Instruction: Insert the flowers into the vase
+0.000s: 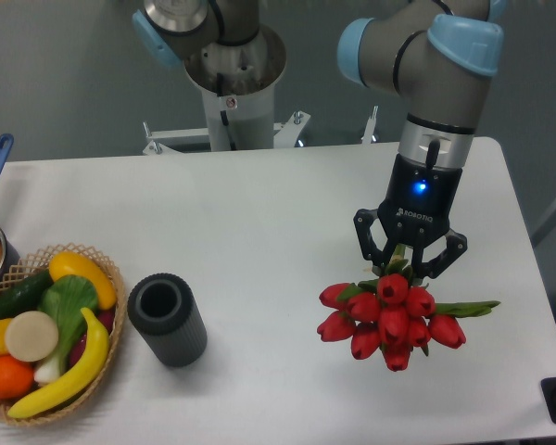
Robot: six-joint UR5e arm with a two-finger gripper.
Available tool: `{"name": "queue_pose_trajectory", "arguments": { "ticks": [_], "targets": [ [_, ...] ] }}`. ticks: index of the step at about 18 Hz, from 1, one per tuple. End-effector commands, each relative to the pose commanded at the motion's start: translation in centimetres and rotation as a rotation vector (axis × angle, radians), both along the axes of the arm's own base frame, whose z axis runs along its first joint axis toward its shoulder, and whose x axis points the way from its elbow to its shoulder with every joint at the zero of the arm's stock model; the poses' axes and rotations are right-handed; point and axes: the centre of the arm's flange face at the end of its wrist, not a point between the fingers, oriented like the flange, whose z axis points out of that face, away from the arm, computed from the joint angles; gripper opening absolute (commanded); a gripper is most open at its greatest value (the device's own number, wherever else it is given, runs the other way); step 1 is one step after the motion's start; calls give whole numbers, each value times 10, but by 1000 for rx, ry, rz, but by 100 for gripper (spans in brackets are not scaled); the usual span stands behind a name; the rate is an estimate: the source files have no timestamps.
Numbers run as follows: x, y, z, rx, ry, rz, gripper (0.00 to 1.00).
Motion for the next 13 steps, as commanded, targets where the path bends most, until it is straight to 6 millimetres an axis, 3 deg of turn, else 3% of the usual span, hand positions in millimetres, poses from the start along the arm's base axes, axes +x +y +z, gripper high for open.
{"name": "queue_pose_trajectory", "arguments": {
  "ticks": [11,13],
  "targets": [
    [1,7,-5,9,9,-7,36],
    [16,23,-5,10,8,-38,36]
  ]
}}
